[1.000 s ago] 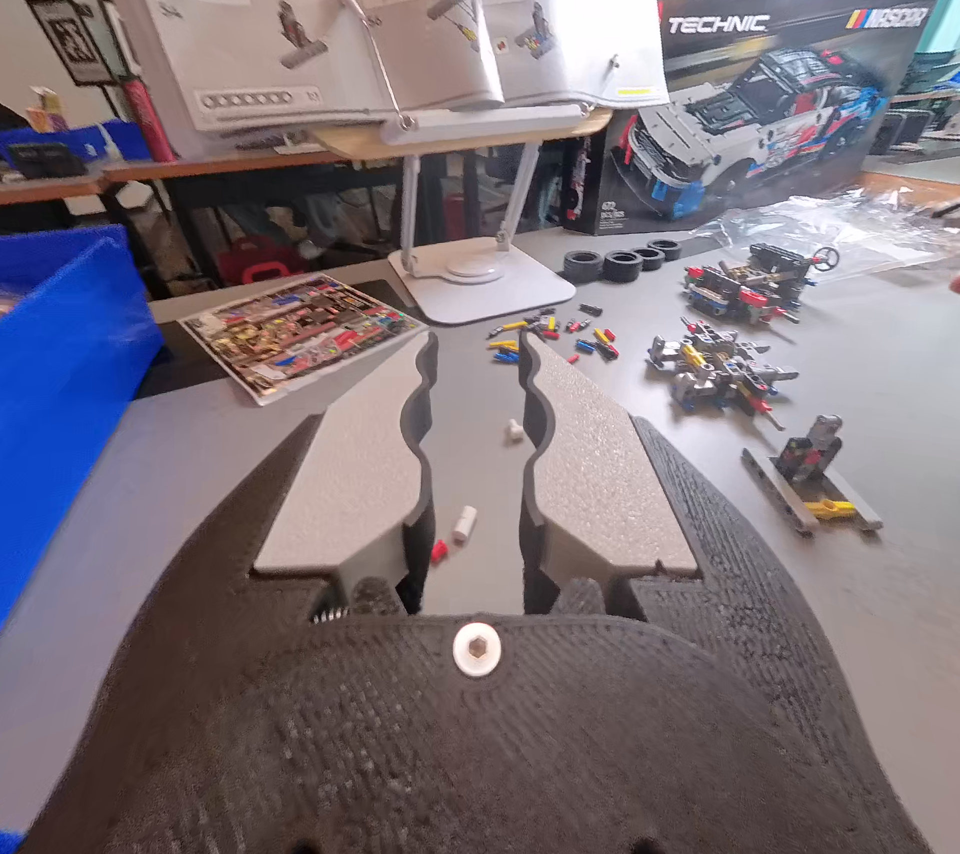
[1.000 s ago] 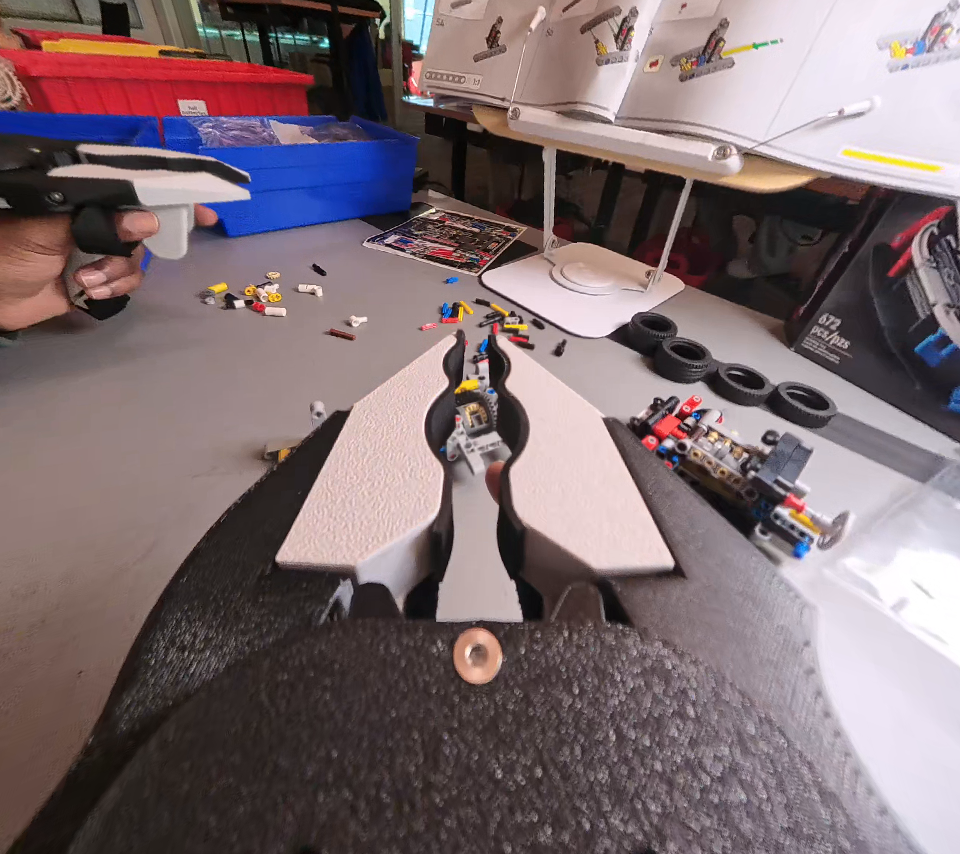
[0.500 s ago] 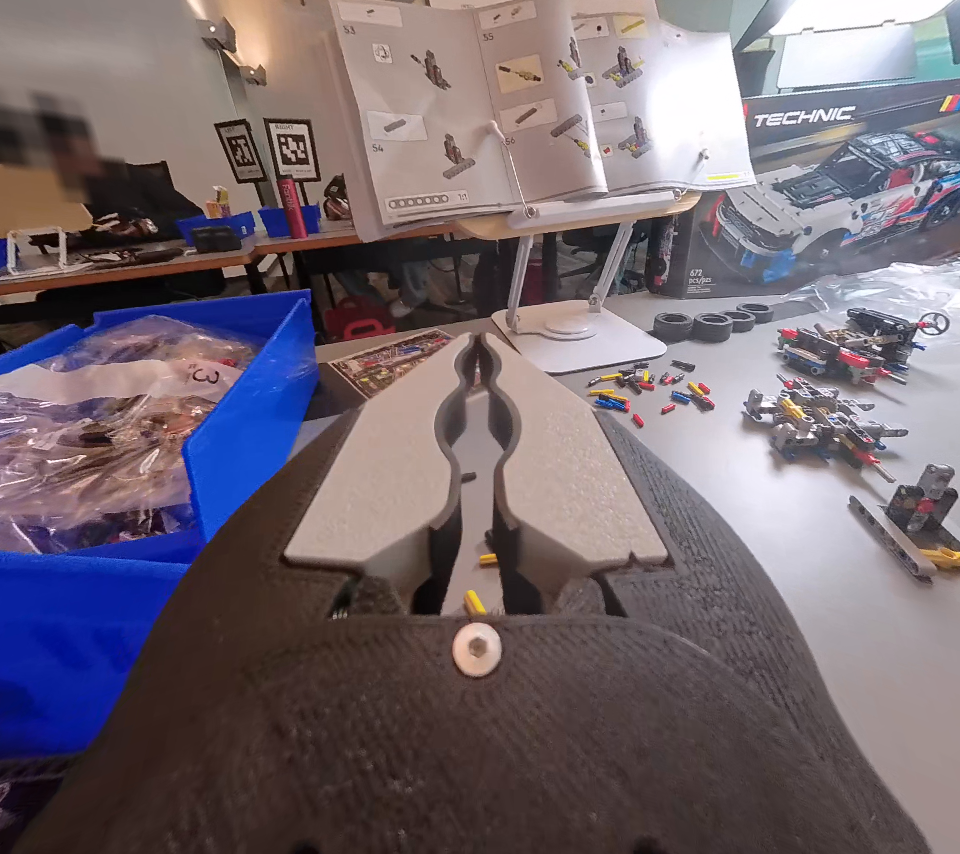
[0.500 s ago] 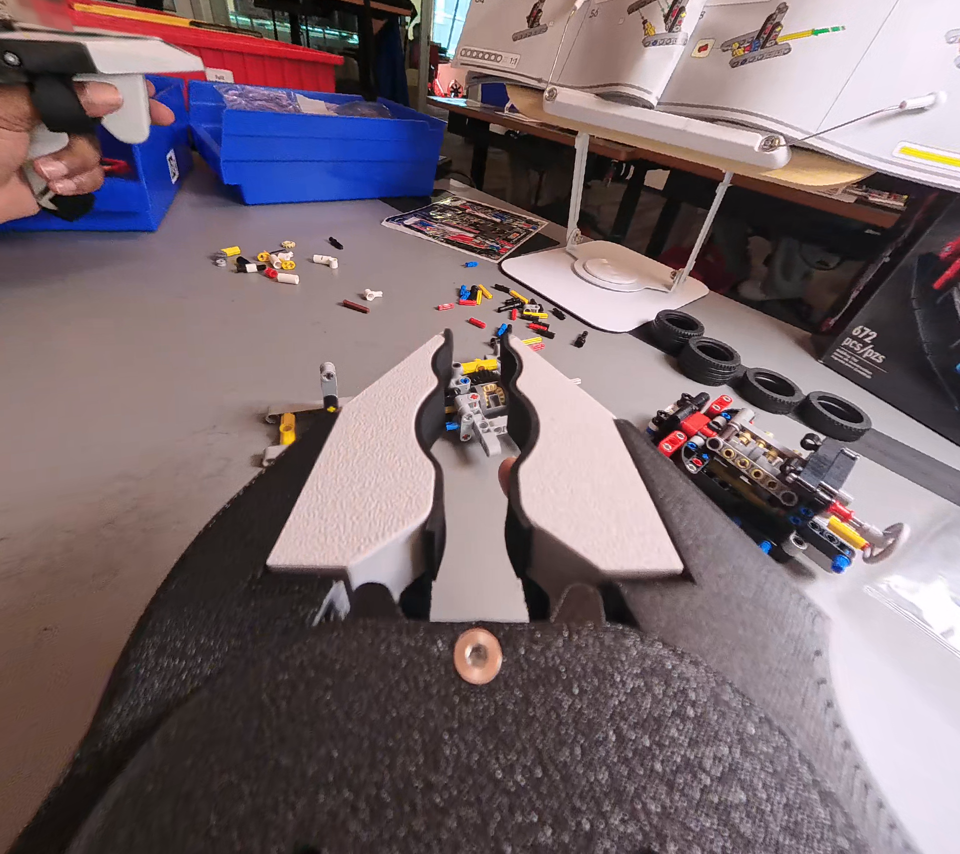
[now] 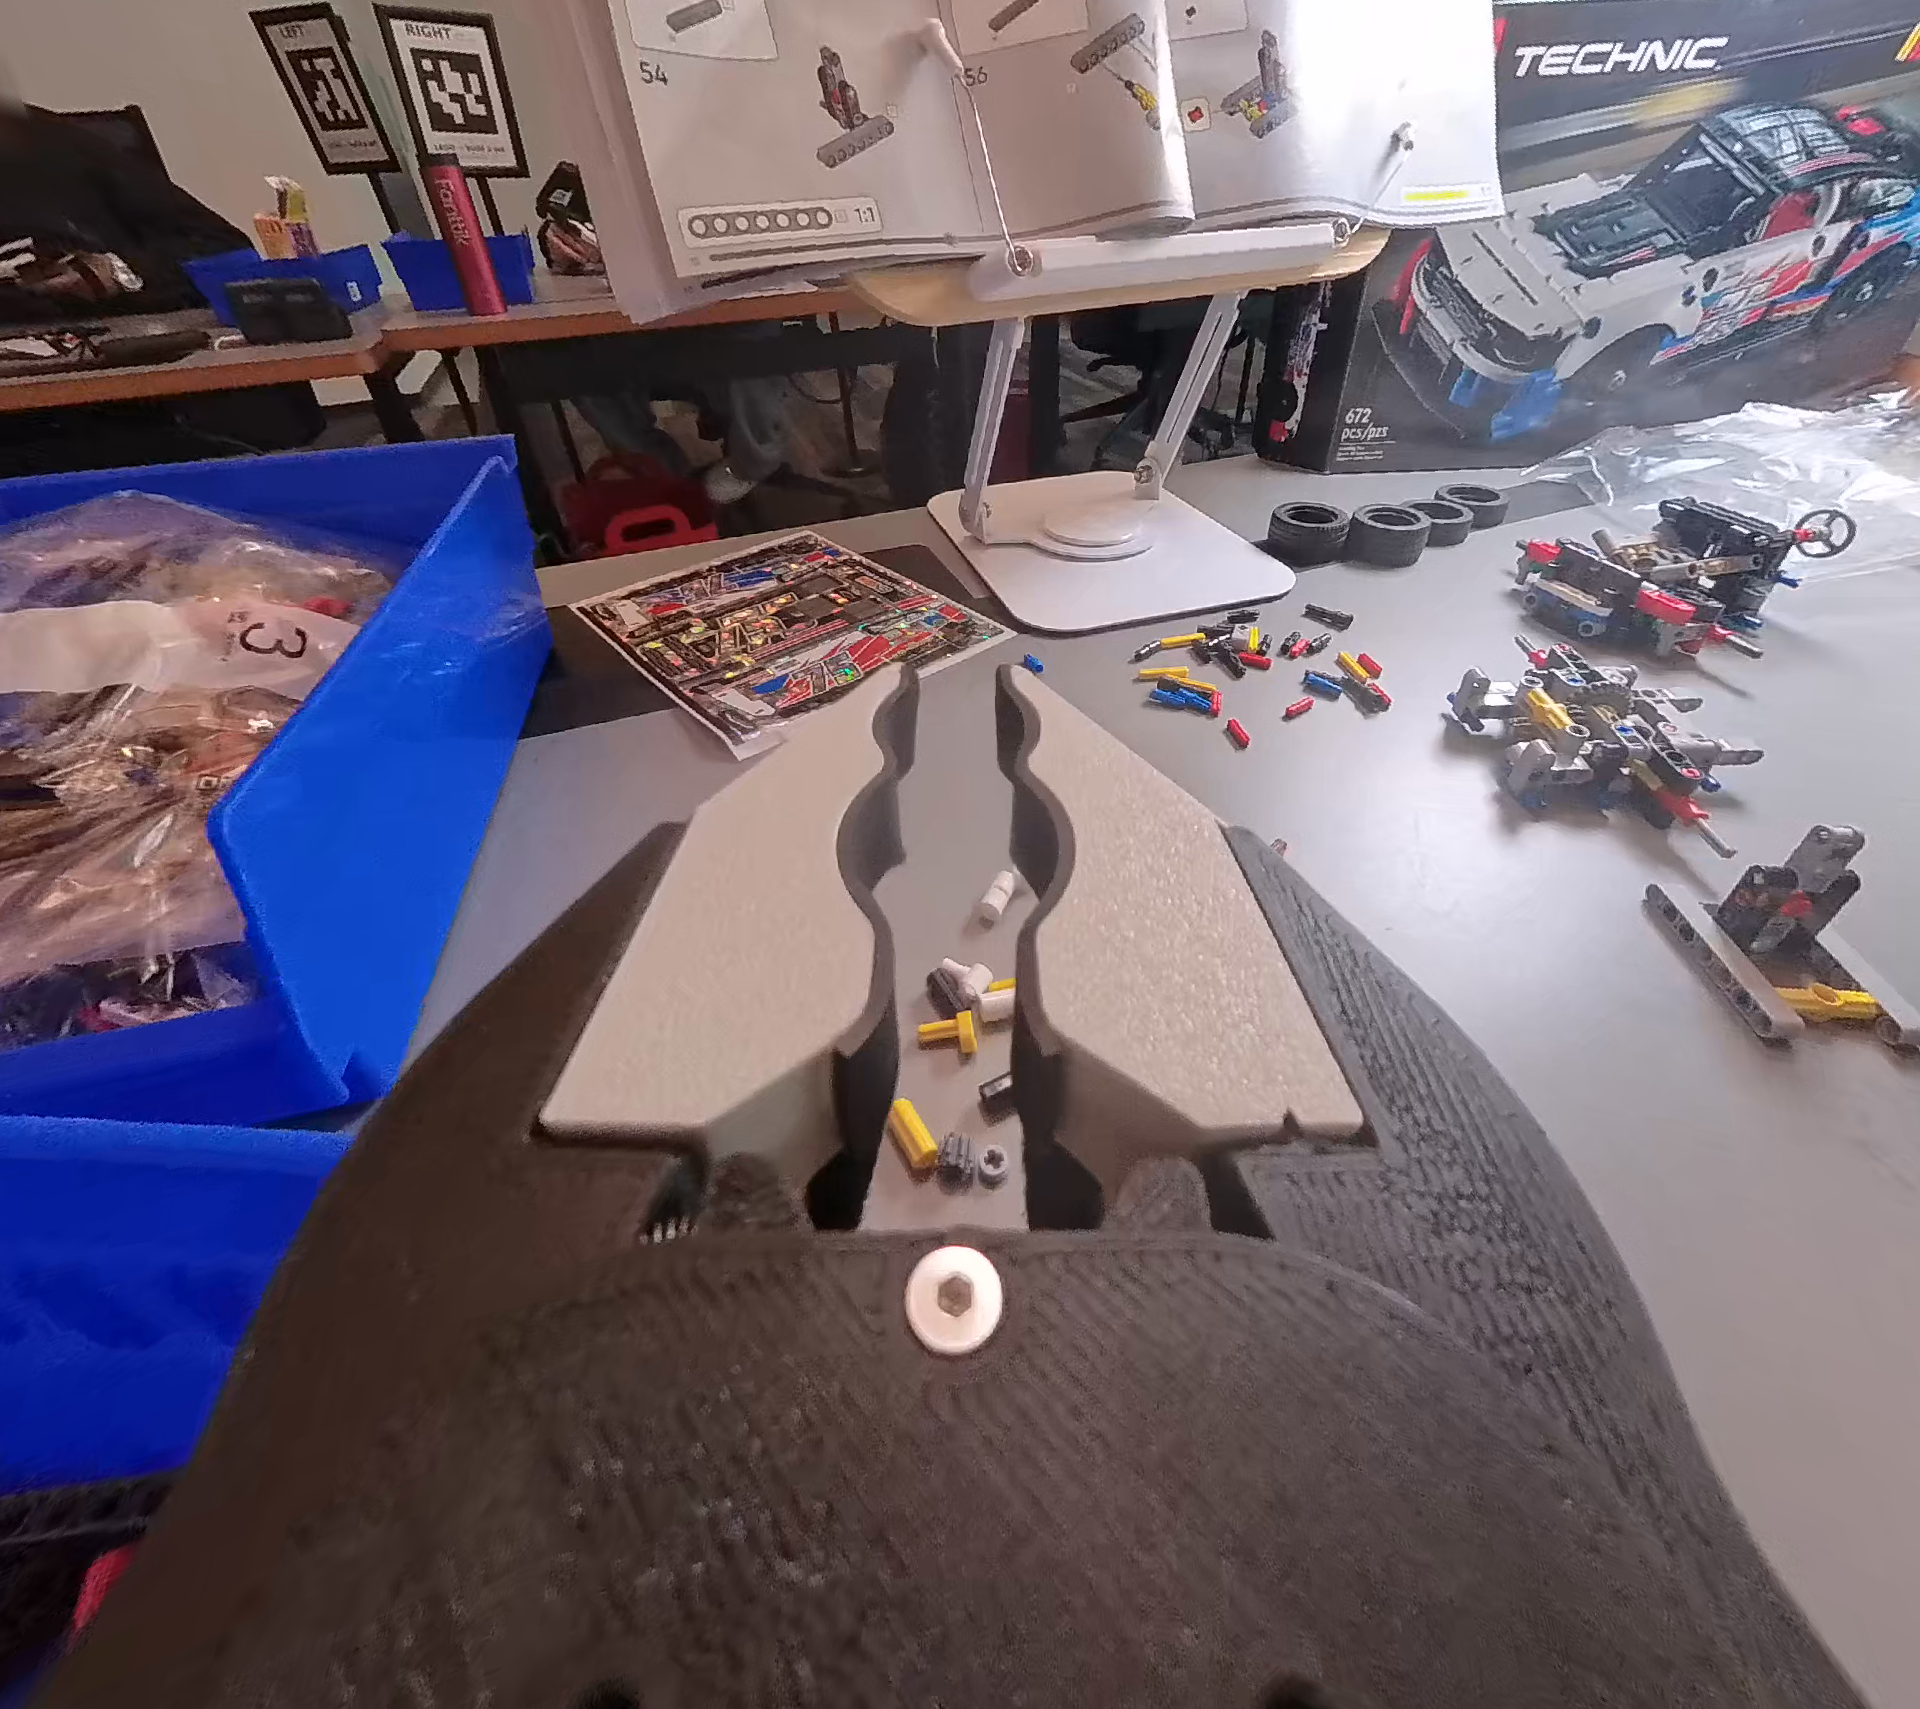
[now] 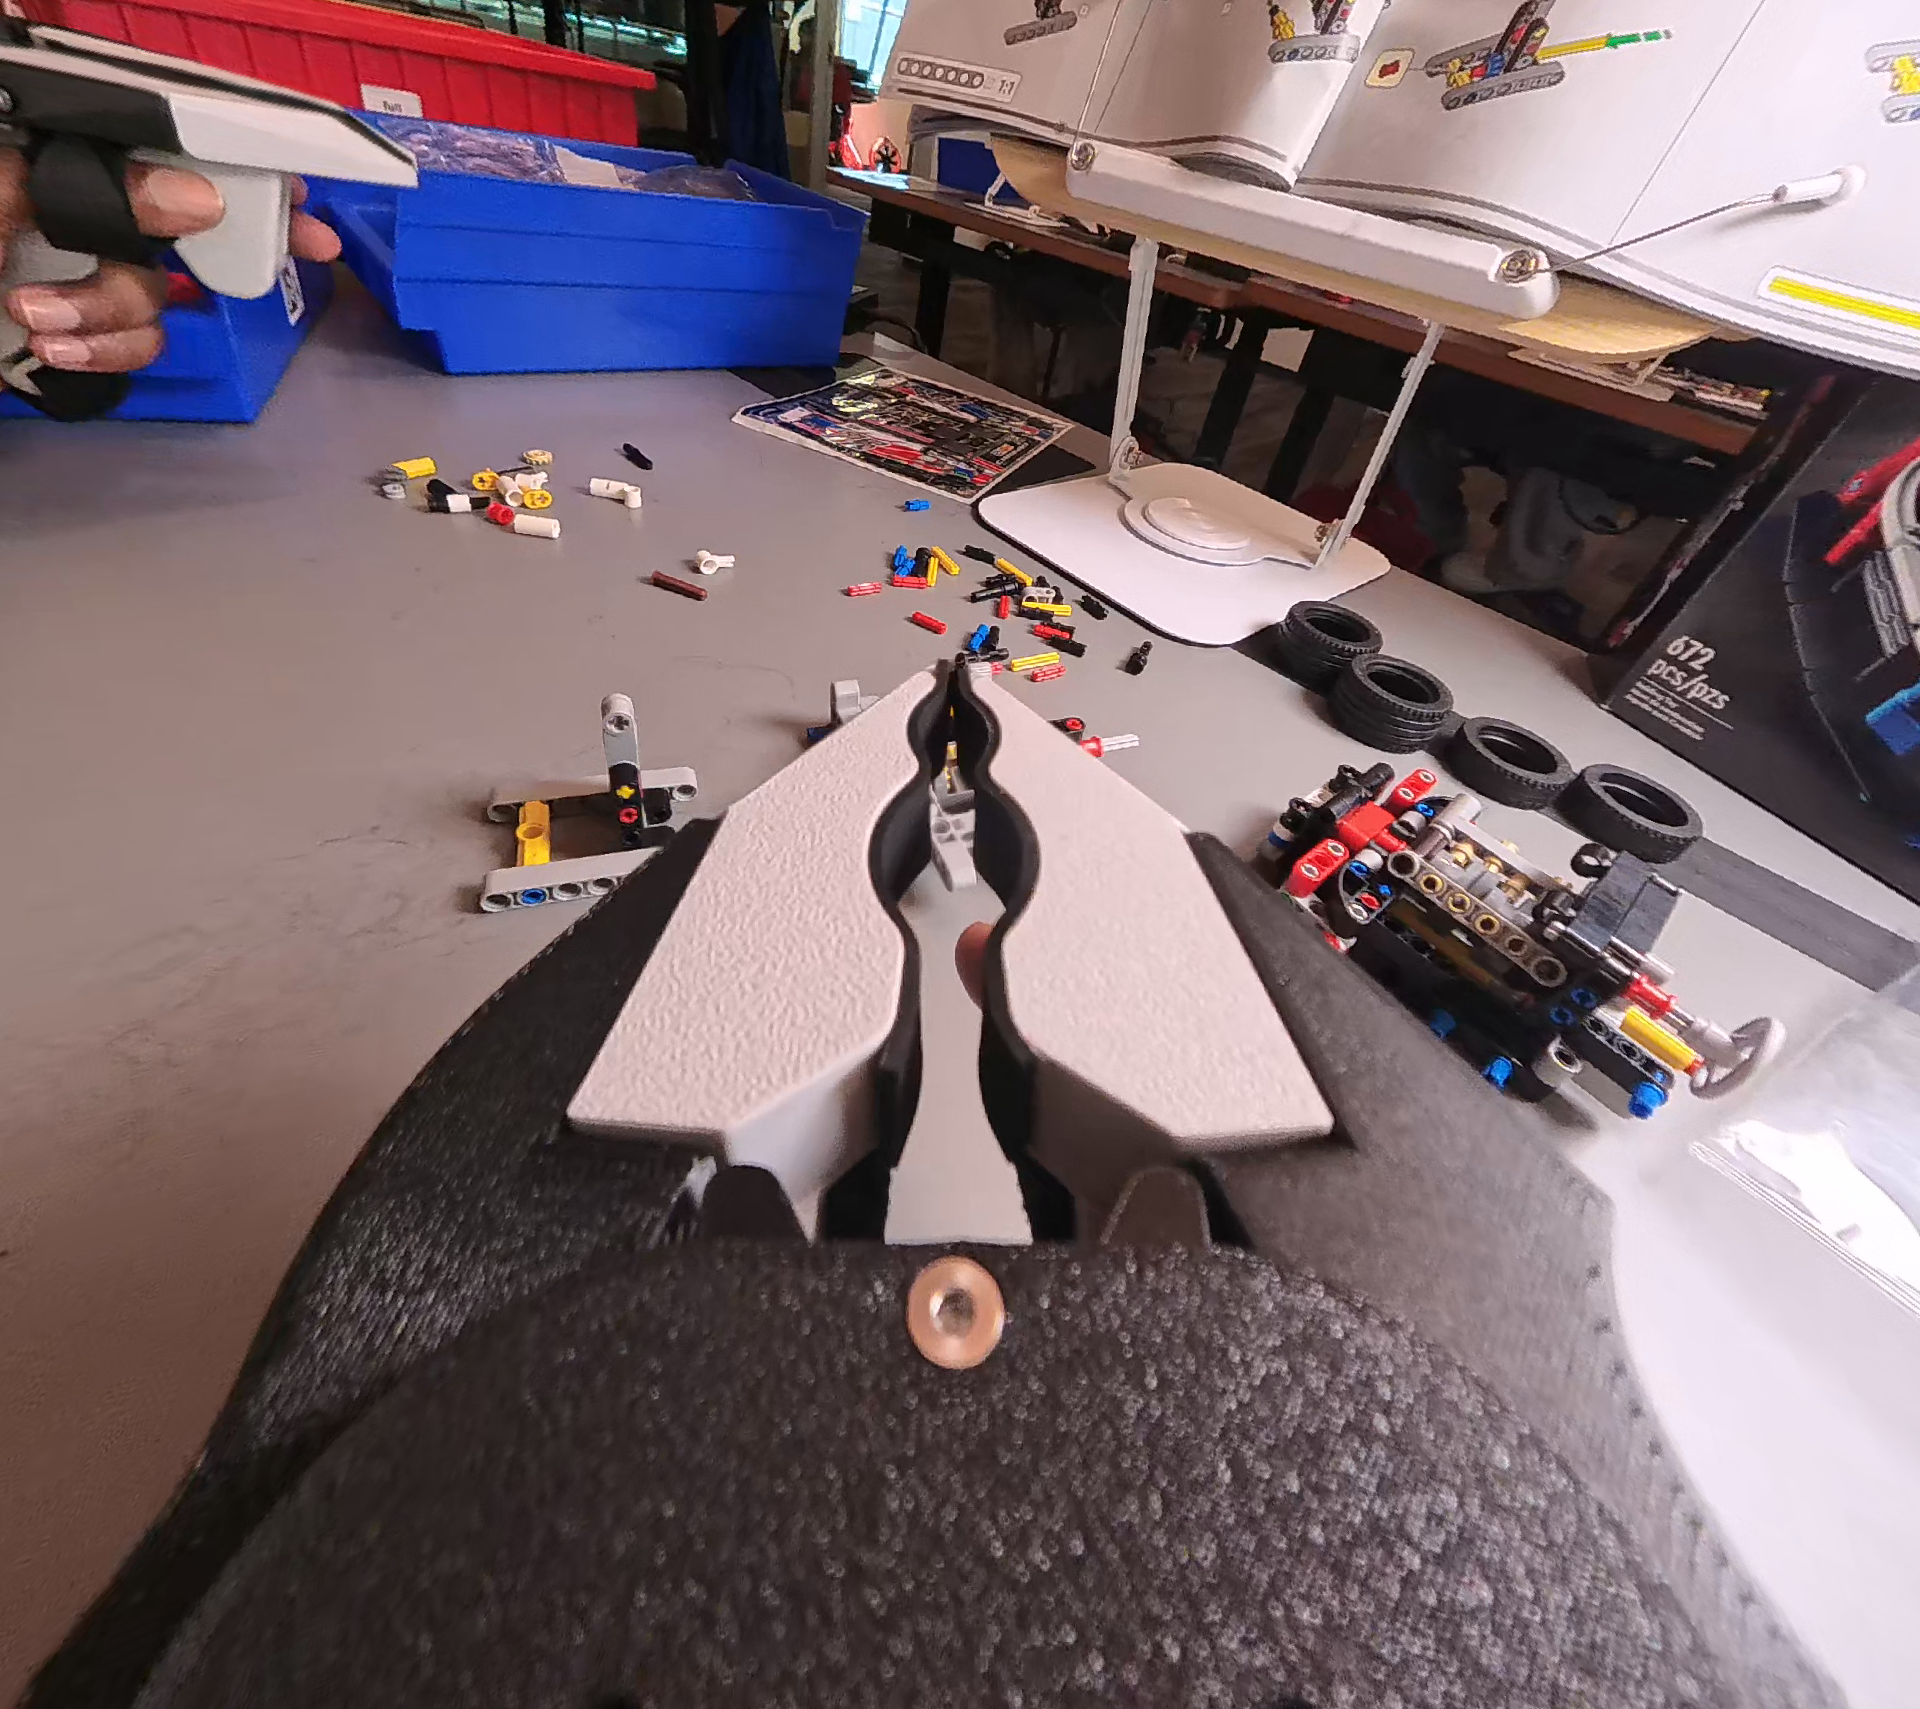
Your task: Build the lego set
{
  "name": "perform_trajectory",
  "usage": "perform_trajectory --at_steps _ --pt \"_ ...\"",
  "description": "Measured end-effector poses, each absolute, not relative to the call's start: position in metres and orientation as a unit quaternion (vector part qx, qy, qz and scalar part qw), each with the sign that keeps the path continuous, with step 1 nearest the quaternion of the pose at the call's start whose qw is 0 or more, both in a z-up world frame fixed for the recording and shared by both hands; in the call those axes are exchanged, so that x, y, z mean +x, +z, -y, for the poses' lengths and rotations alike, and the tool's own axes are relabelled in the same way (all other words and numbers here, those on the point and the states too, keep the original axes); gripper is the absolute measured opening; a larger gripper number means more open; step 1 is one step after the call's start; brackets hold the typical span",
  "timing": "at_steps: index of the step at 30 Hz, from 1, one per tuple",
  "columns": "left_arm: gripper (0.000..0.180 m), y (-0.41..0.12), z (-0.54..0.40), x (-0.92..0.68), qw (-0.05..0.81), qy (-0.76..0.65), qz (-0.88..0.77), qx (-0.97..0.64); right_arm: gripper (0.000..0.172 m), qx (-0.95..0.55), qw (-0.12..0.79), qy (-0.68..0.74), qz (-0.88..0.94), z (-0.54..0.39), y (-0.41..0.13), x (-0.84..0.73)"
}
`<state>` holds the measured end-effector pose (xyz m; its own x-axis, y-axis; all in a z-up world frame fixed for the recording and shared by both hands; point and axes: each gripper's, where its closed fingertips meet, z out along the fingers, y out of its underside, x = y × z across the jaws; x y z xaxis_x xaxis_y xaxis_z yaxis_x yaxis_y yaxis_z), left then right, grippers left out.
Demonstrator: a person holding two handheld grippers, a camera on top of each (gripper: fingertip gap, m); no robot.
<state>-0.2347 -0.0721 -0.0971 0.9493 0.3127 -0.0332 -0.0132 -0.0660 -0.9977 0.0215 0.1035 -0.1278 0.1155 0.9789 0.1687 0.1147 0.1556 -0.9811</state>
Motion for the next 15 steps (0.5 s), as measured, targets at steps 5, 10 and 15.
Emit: perform_trajectory --at_steps 5,10,15 --pt "0.016 -0.105 0.065 -0.226 0.668 0.113 0.088 -0.73 0.0 -0.519 0.541 0.403 0.525 -0.107 -0.128 0.022" --pt "0.018 -0.113 0.059 -0.22 0.662 0.103 0.08 -0.738 0.001 -0.524 0.538 0.406 0.521 -0.11 -0.129 0.023" --pt "0.019 -0.12 0.054 -0.216 0.655 0.092 0.076 -0.746 0.001 -0.528 0.534 0.41 0.518 -0.111 -0.13 0.023"
